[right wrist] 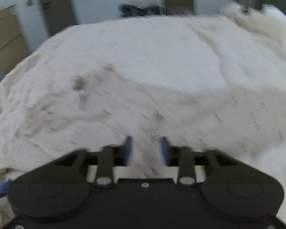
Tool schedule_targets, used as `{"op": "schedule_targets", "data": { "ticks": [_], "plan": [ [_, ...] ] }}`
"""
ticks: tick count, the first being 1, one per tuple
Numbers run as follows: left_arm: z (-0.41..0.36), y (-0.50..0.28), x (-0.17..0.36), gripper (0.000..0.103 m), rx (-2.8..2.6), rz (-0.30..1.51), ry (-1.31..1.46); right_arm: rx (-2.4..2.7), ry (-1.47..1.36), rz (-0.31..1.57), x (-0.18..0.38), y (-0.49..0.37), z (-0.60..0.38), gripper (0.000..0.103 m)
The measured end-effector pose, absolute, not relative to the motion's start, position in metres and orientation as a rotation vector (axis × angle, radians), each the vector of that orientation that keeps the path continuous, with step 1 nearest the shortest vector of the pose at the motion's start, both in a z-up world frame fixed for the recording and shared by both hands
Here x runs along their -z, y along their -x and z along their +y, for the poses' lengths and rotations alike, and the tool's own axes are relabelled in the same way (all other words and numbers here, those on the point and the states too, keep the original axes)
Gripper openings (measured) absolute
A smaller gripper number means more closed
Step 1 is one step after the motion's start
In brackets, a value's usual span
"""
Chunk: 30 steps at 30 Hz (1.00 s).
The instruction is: Fold clothes
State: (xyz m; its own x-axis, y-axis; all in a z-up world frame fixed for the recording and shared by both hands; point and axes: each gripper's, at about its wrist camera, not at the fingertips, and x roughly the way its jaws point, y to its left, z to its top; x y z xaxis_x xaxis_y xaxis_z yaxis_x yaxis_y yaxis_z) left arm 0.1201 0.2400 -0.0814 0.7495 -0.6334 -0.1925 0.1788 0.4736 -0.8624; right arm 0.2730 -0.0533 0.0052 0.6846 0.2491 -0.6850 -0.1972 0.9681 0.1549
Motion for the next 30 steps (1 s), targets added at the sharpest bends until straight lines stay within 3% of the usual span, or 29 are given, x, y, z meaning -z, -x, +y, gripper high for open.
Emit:
{"op": "schedule_targets", "data": {
  "ticks": [8,11,14,15,16,19,23,26,28,30],
  "plan": [
    [0.263,-0.106,0.065,0.097,0.353,0.456,0.836,-0.741,0.265,0.623,-0.01,-0.356,0.137,0.06],
    [0.273,-0.108,0.069,0.097,0.366,0.453,0.908,-0.845,0.362,0.675,0.006,-0.396,0.193,0.059],
    [0.278,-0.112,0.07,0.097,0.386,0.451,0.938,-0.918,0.387,0.772,0.021,-0.43,0.23,0.048],
    [0.279,-0.114,0.069,0.097,0.391,0.448,0.933,-0.952,0.38,0.835,0.028,-0.442,0.238,0.033],
    [0.279,-0.115,0.068,0.097,0.395,0.449,0.928,-0.985,0.373,0.898,0.035,-0.453,0.246,0.0],
    [0.279,-0.118,0.067,0.097,0.41,0.454,0.929,-1.046,0.369,0.986,0.046,-0.459,0.256,0.0],
    [0.279,-0.121,0.067,0.097,0.412,0.464,0.939,-1.059,0.299,0.861,0.031,-0.468,0.269,0.0],
    [0.279,-0.12,0.067,0.097,0.4,0.47,0.94,-0.997,0.407,0.809,0.041,-0.468,0.281,0.001],
    [0.279,-0.119,0.068,0.097,0.39,0.476,0.944,-0.937,0.491,0.8,0.047,-0.463,0.283,0.019],
    [0.279,-0.119,0.069,0.097,0.382,0.487,0.946,-0.871,0.541,0.795,0.043,-0.457,0.275,0.029]
  ]
}}
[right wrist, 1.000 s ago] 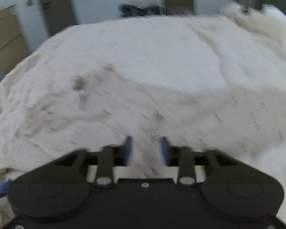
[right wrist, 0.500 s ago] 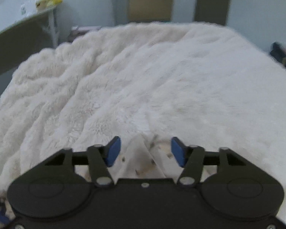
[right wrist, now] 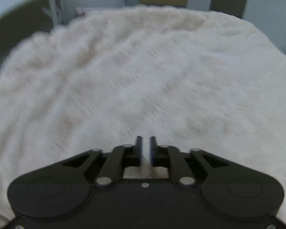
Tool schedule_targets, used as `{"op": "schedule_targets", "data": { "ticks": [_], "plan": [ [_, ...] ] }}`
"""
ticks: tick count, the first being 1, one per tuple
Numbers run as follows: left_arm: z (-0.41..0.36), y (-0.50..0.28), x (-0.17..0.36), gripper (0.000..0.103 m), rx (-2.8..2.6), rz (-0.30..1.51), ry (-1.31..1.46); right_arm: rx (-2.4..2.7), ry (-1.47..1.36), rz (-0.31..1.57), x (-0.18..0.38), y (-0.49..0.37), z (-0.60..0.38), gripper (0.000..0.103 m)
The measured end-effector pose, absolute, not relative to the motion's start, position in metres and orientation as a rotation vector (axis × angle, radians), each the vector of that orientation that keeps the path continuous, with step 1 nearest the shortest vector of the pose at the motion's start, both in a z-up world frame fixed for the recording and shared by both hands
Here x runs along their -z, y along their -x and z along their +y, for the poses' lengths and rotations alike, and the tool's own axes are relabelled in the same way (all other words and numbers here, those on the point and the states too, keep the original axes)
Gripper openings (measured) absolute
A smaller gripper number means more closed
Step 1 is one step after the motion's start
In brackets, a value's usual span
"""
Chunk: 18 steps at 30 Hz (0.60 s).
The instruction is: Fold clothes
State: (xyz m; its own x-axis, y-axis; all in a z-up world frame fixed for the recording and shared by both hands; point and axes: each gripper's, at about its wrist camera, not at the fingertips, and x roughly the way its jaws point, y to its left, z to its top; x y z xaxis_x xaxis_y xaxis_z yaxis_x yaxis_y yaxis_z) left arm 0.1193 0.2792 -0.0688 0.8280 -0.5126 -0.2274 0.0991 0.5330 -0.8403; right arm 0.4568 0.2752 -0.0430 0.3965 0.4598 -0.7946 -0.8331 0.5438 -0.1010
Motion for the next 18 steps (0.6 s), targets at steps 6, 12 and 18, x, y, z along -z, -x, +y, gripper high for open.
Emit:
{"op": "schedule_targets", "data": {
  "ticks": [6,12,18],
  "plan": [
    [0.272,-0.121,0.068,0.097,0.375,0.508,0.914,-0.613,0.286,0.67,-0.01,-0.406,0.156,0.055],
    [0.262,-0.119,0.069,0.097,0.375,0.499,0.861,-0.301,0.159,0.658,0.055,-0.297,0.038,0.041],
    [0.247,-0.103,0.077,0.097,0.331,0.526,0.798,-0.067,0.206,0.718,0.101,-0.261,-0.051,0.041]
  ]
}}
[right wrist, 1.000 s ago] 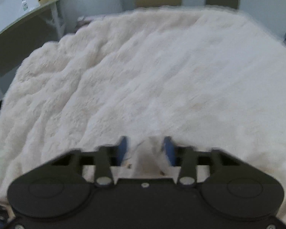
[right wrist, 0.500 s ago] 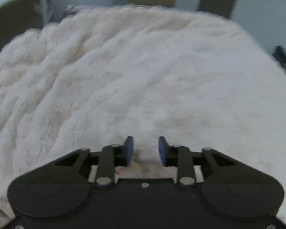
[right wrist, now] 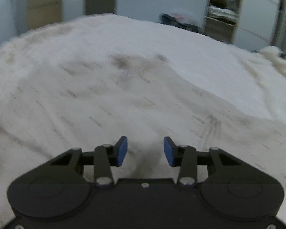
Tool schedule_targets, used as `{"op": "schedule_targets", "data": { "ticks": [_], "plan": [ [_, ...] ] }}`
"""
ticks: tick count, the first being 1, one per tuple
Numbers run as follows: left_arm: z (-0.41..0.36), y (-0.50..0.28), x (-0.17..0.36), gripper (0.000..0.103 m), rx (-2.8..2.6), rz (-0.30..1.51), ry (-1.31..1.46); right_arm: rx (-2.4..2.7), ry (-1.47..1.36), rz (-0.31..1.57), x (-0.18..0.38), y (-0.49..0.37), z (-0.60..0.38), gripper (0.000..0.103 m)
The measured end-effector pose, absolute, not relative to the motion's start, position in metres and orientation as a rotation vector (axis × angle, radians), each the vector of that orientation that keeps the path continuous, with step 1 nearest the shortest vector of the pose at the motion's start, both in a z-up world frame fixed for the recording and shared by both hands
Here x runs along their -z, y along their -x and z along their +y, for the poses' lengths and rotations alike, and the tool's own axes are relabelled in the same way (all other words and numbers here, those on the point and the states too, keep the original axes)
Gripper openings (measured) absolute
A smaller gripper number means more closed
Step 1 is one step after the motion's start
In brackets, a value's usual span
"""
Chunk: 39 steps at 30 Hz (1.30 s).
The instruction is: Fold clothes
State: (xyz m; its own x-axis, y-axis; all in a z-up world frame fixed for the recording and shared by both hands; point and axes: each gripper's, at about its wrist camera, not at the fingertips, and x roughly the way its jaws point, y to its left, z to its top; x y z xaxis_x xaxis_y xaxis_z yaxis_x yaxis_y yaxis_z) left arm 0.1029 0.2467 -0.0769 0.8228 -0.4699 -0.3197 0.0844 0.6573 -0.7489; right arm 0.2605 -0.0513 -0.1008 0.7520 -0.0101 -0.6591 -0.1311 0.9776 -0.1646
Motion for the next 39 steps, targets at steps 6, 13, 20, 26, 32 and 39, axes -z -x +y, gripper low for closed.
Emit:
{"op": "schedule_targets", "data": {
  "ticks": [6,13,20,26,32,39],
  "plan": [
    [0.229,-0.096,0.071,0.097,0.375,0.551,0.757,0.049,-0.048,0.688,0.079,-0.267,-0.138,0.052],
    [0.209,-0.084,0.074,0.097,0.487,0.591,0.776,-0.133,-0.135,0.679,0.083,-0.34,-0.141,0.063],
    [0.205,-0.095,0.08,0.097,0.488,0.59,0.795,-0.294,-0.186,0.748,0.104,-0.354,-0.143,0.002],
    [0.2,-0.101,0.086,0.097,0.493,0.631,0.77,-0.25,-0.222,0.611,0.077,-0.348,-0.163,0.004],
    [0.188,-0.095,0.088,0.097,0.499,0.665,0.715,-0.132,-0.253,0.613,0.078,-0.337,-0.178,0.039],
    [0.171,-0.079,0.073,0.097,0.463,0.679,0.696,-0.17,-0.31,0.529,0.054,-0.261,-0.197,0.058]
  ]
}}
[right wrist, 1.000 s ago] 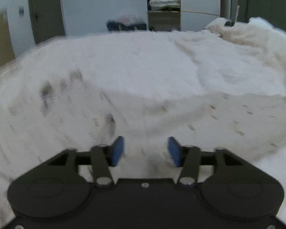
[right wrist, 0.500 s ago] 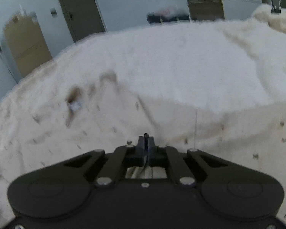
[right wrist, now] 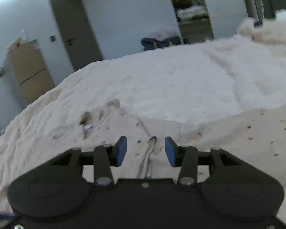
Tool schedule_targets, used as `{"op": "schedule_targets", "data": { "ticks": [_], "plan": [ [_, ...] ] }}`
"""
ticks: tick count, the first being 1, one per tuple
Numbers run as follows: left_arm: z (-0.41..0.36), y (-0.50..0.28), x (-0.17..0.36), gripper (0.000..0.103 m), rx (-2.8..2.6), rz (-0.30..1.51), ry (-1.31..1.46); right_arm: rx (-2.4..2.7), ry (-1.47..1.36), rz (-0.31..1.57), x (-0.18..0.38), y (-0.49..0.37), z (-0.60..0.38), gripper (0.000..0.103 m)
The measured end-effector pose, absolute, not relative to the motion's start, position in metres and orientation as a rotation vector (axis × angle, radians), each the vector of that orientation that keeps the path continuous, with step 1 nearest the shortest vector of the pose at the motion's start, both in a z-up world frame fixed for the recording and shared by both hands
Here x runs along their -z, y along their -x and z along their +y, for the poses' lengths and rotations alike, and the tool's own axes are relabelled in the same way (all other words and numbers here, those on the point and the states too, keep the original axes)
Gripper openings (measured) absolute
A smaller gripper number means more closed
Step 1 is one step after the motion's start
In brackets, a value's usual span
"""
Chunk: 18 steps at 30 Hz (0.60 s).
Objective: Fold clothes
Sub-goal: 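Grasp the shirt edge near the blanket with the right tool and pull it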
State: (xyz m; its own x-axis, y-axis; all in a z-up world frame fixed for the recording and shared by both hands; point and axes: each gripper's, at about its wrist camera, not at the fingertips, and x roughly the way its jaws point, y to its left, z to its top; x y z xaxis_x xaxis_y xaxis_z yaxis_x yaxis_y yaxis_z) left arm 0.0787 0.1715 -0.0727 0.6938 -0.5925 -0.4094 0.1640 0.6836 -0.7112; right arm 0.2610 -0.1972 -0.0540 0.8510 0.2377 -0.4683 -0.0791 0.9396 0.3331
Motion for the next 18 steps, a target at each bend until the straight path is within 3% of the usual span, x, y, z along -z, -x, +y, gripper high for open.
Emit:
{"op": "schedule_targets", "data": {
  "ticks": [7,10,18],
  "plan": [
    [0.141,-0.055,0.05,0.101,0.448,0.675,0.737,0.185,-0.858,0.565,0.088,-0.257,-0.383,0.059],
    [0.12,-0.061,0.046,0.101,0.46,0.706,0.696,0.245,-0.916,0.547,0.093,-0.254,-0.414,0.067],
    [0.072,-0.084,0.025,0.101,0.5,0.711,0.637,0.302,-1.349,0.494,0.148,-0.246,-0.484,0.067]
  ]
}}
